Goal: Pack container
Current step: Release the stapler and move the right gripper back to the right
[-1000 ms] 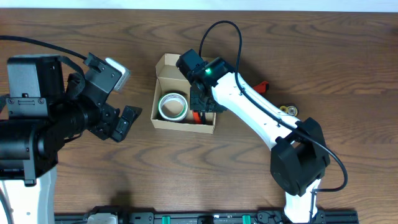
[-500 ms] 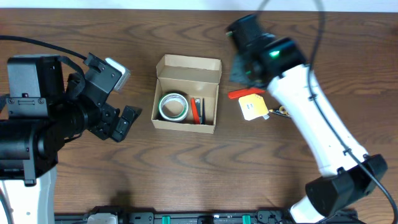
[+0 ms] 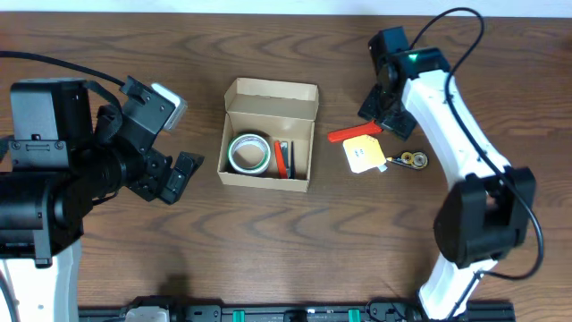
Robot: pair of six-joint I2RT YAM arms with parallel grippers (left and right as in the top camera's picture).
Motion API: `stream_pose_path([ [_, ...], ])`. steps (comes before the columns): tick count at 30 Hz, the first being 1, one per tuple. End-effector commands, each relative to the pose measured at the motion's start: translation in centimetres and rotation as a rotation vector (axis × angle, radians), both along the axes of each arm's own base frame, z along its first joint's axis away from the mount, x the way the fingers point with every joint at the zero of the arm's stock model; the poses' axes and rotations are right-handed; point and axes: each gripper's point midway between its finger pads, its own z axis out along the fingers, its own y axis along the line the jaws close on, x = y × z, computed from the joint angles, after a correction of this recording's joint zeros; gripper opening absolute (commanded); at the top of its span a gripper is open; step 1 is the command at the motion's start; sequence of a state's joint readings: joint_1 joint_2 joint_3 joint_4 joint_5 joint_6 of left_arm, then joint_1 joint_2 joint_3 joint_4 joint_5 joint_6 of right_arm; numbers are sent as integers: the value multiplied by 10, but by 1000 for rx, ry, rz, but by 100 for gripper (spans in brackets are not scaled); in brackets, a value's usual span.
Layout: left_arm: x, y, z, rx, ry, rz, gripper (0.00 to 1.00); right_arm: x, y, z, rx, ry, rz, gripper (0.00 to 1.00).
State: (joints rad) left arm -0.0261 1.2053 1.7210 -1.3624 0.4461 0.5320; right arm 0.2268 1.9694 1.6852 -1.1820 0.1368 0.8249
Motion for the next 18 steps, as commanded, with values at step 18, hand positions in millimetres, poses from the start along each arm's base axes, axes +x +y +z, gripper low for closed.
stream_pose_path([
  [18,0,-1,5,-5,-16,-14,95,24,-8,-81,32,48,-274,74],
])
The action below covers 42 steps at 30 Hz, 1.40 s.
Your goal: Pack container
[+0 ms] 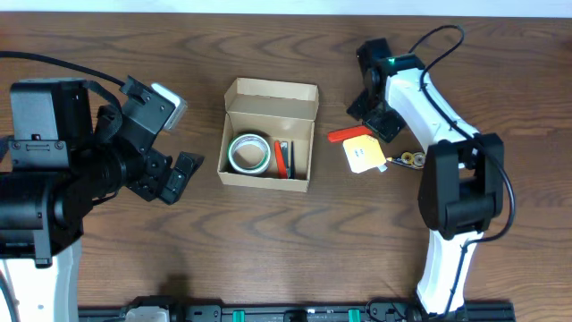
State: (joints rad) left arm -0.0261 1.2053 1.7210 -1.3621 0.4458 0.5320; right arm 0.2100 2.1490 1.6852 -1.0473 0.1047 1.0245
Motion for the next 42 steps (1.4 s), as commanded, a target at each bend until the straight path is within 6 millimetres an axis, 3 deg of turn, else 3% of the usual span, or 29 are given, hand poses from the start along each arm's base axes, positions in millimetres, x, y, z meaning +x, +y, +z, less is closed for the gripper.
stream_pose_path([
  [1,0,-1,5,-5,-15,-14,95,2,-13,-15,-8,15,-67,74],
  [12,0,-1,5,-5,-15,-14,95,21,-13,-30,15,-34,-76,73],
  [20,0,-1,5,-5,-15,-14,95,18,-9,-48,38,3,-77,73],
  [31,0,-1,5,-5,-15,-14,95,17,-9,-54,34,13,-76,39],
  [42,0,-1,5,-5,-15,-14,95,19,-12,-53,35,6,-74,29],
])
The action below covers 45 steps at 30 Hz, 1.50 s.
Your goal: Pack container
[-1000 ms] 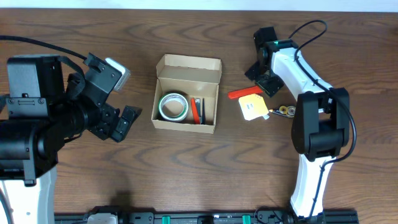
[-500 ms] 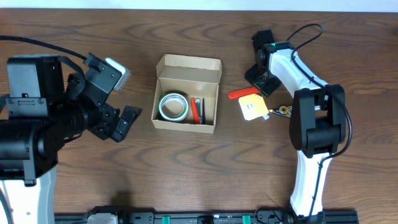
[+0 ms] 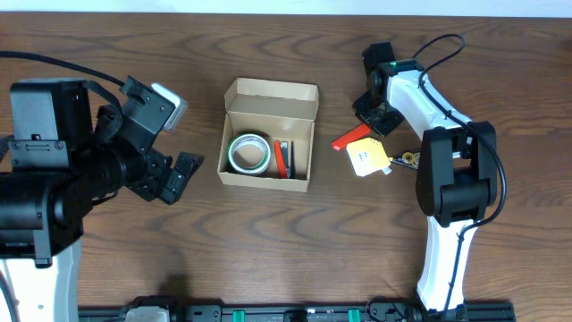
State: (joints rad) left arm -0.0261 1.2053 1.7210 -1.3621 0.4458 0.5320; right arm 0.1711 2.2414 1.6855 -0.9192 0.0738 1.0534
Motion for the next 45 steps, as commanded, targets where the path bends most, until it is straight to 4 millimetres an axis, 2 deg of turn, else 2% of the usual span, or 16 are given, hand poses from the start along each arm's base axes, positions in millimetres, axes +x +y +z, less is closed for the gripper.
stream_pose_path([
  [1,0,-1,5,-5,-15,-14,95,-3,-5,-16,-2,33,-7,28],
  [5,0,-1,5,-5,-15,-14,95,7,-3,-9,31,9,2,24],
  [11,0,-1,5,-5,-15,-14,95,33,5,21,94,-63,51,18],
  [15,0,-1,5,-5,-15,-14,95,48,8,51,88,-109,123,15],
  [20,-1,-1,5,-5,-16,-14,95,65,26,108,65,-204,312,11],
  [24,0,-1,5,-5,-15,-14,95,72,52,160,31,-319,532,10],
  [27,-1,-1,5,-5,-16,-14,95,70,86,198,4,-416,793,10],
  [30,-1,-1,5,-5,-16,-14,95,55,126,218,-9,-478,1070,10],
  [33,0,-1,5,-5,-15,-14,95,34,163,220,-2,-488,1304,7],
  [39,0,-1,5,-5,-15,-14,95,5,219,205,-62,-486,1664,6],
  [43,-1,-1,5,-5,-16,-14,95,-7,244,192,-103,-476,1828,6],
  [45,0,-1,5,-5,-15,-14,95,-13,255,184,-117,-468,1918,2],
])
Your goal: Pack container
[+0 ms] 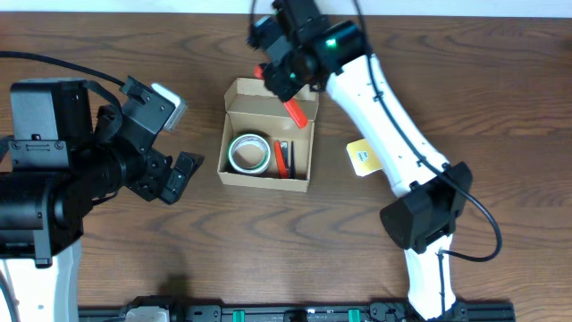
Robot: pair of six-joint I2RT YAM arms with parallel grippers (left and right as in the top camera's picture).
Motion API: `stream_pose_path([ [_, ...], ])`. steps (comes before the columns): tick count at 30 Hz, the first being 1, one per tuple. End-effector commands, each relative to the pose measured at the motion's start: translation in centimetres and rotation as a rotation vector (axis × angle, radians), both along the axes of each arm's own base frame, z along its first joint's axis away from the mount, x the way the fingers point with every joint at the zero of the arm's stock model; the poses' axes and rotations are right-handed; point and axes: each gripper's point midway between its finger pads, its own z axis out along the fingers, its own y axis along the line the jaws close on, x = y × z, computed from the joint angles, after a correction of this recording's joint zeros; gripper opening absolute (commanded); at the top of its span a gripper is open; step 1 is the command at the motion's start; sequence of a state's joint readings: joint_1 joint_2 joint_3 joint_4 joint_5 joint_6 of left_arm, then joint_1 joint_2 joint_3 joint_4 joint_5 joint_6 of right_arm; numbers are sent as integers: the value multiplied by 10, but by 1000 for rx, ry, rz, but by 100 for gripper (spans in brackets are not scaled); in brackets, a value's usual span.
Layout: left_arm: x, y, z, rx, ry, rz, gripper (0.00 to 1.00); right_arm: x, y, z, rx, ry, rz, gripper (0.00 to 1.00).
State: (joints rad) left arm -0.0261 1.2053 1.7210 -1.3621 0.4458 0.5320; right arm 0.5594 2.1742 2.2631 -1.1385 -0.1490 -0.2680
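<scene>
An open cardboard box point(268, 179) stands mid-table, its lid flap folded back. Inside lie a roll of tape point(248, 154) and a red-and-black item point(284, 159). My right gripper point(281, 88) hangs over the box's back flap, shut on a long red item point(292, 109) whose lower end points into the box. A yellow card point(361, 157) lies on the table right of the box, partly under the right arm. Left of the box, my left gripper point(177, 175) stands open and holds nothing.
The white right arm point(384, 116) reaches diagonally from the front right across the table to the box. The bulky left arm body point(63, 170) fills the left side. Bare wooden table point(500, 107) lies to the far right.
My right gripper was down at the red item beside the yellow card. Now it holds that item above the back of the box. The small metal piece by the card is out of sight.
The right gripper was first right of the red item, then closer above it, then on it with the item turned askew. Now the item is off the table and over the box. The left arm stayed still throughout.
</scene>
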Motion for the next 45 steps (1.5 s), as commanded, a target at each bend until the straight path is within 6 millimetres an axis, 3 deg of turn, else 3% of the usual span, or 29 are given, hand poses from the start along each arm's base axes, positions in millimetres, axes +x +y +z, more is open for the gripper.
stream_pose_path([
  [1,0,-1,5,-5,-15,-14,95,-8,20,-24,-94,-47,227,1],
  [7,-1,-1,5,-5,-16,-14,95,-32,46,-49,-119,-36,457,1],
  [11,-1,-1,5,-5,-16,-14,95,-39,53,-65,-150,-28,522,1],
  [21,0,-1,5,-5,-15,-14,95,-35,48,-87,-222,-24,553,2],
  [28,0,-1,5,-5,-15,-14,95,-32,44,-91,-259,-39,573,6],
  [31,-1,-1,5,-5,-16,-14,95,-31,44,-93,-261,-41,574,20],
  [37,0,-1,5,-5,-15,-14,95,-27,45,-93,-257,-56,569,72],
  [42,0,-1,5,-5,-15,-14,95,-29,47,-86,-237,-48,519,70],
  [45,-1,-1,5,-5,-16,-14,95,-30,47,-65,-197,-51,442,68],
])
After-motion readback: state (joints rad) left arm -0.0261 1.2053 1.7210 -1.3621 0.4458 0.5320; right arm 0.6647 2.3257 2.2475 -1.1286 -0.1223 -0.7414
